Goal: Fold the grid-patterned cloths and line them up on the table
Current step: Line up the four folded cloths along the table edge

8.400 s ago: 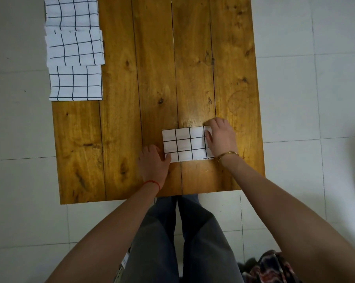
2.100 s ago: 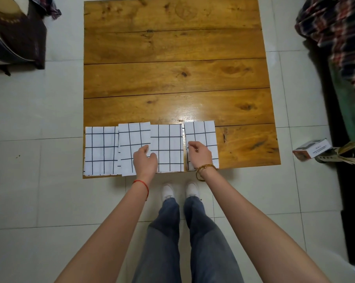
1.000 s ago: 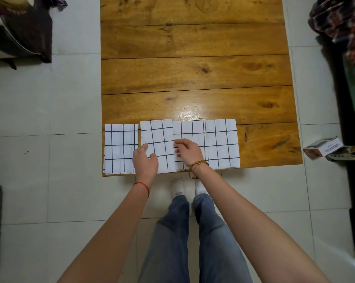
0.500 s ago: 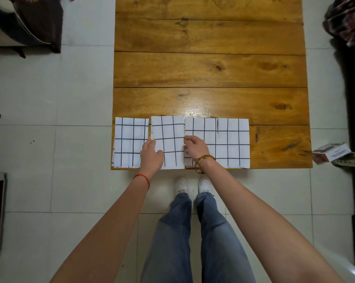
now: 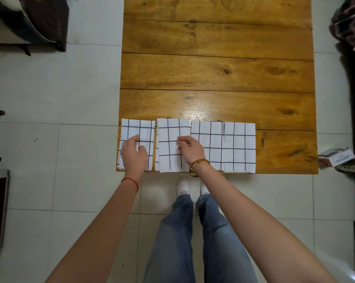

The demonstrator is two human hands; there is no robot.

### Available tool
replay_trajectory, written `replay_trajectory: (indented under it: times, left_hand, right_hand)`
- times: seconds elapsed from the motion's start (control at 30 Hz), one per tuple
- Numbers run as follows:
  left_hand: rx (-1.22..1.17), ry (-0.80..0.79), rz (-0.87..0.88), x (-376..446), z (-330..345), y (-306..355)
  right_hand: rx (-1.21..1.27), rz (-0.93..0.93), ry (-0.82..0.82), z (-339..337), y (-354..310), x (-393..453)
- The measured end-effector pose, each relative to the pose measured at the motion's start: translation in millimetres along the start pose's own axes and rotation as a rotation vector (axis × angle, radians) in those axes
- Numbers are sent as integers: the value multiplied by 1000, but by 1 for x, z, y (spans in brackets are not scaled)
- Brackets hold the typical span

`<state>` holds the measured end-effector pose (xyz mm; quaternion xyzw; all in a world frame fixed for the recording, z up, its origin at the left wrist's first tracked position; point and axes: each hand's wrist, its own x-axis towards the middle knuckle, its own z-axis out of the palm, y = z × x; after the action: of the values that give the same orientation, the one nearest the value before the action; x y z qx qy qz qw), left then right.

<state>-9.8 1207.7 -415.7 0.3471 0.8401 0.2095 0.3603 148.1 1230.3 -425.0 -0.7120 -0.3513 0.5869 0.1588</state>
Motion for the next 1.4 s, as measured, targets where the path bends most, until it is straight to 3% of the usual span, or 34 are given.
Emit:
replay_trajectory:
  times: [0.27, 0.63, 0.8, 1.13, 1.27, 1.4]
  left_hand:
    - [263, -53, -27, 34, -26, -29]
    - [134, -102, -63, 24, -18, -28]
    - [118, -74, -43, 19, -21, -29]
    - [91, -145, -67, 26, -26, -39]
    - [95, -141, -60, 28, -27, -40]
    - [120, -80, 61, 14, -27, -28]
  right_hand:
    - [62, 116, -228, 52, -11, 10]
    - [37, 130, -219, 62, -11, 20]
    - [86, 48, -111, 40, -11, 6]
    - [-8, 99, -259, 66, -9, -2]
    - [10, 88, -224, 63, -11, -4]
    - [99, 50, 35, 36, -8, -14]
